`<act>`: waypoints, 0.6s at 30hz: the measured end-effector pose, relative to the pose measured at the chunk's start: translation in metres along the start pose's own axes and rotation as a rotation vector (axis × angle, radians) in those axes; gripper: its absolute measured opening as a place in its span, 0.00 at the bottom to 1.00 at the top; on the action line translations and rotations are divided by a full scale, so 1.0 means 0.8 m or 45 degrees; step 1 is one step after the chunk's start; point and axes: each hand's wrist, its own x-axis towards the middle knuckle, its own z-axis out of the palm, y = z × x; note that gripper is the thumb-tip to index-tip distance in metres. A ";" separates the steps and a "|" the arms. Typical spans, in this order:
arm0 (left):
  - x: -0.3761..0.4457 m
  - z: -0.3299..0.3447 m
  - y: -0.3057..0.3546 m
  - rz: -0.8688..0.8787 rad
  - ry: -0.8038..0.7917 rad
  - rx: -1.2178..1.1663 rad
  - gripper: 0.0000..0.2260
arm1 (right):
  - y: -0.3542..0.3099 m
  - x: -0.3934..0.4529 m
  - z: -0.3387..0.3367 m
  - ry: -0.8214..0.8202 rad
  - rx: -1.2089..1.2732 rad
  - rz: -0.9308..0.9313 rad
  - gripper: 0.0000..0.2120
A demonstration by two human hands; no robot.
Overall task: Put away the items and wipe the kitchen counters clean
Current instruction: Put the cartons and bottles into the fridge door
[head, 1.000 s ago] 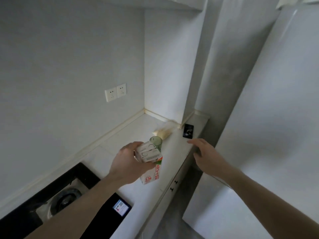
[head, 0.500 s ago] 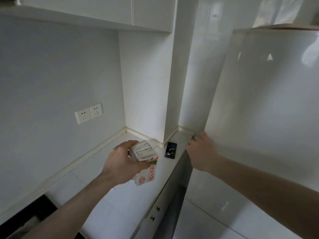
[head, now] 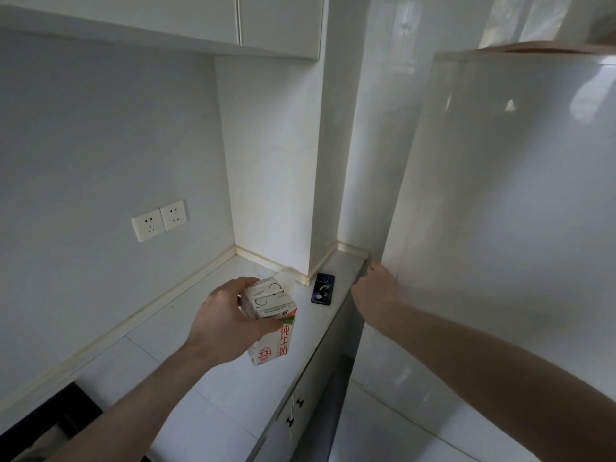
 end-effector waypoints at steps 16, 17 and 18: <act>-0.024 -0.040 -0.065 0.104 -0.154 -0.032 0.26 | -0.074 -0.095 -0.036 -0.052 -0.045 -0.034 0.06; -0.027 -0.041 -0.068 0.116 -0.170 -0.040 0.26 | -0.082 -0.111 -0.042 -0.064 -0.026 -0.036 0.05; -0.029 -0.042 -0.071 0.127 -0.180 -0.047 0.27 | -0.089 -0.124 -0.047 -0.082 -0.007 -0.034 0.05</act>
